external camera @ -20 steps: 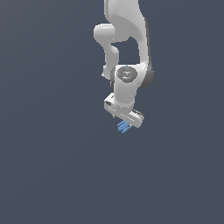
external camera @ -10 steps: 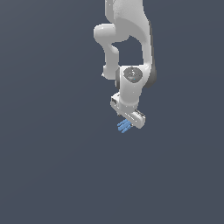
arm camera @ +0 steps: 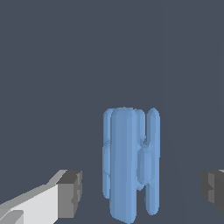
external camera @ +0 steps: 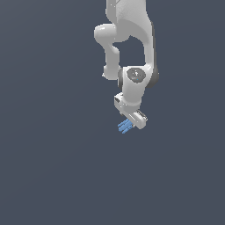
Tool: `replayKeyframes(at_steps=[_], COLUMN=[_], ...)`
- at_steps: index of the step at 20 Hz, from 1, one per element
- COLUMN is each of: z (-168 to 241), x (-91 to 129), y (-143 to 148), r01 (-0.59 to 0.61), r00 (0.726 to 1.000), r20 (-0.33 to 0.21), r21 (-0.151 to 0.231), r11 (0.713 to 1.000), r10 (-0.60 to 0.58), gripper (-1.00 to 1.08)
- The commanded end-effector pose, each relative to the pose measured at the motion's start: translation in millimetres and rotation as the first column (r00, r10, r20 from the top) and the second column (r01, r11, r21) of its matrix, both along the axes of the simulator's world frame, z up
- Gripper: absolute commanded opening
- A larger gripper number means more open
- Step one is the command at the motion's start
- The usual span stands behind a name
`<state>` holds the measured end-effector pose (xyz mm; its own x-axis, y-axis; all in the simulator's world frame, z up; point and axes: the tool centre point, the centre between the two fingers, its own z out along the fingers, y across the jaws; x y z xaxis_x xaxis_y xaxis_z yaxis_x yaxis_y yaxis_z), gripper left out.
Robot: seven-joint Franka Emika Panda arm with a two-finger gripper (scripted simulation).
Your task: Pick up the object and move it to a goal position.
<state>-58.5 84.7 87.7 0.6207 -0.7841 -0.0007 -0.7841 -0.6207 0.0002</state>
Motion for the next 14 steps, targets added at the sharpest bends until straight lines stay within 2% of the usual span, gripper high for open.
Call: replayKeyframes(at_steps=[1,7,14], z=[0,-6,-37], x=[-1,-1,-2], y=[1,1,0], r01=[0.009,0.006,0.009], r00=[1.0,1.0,1.0], r20=[0.001,0.0,0.0], r21=[0.0,0.0,-0.001], r11=[1.0,1.0,1.0], r10=[-0.009,-0.006,-0.009], gripper=[1.0,1.0,1.0])
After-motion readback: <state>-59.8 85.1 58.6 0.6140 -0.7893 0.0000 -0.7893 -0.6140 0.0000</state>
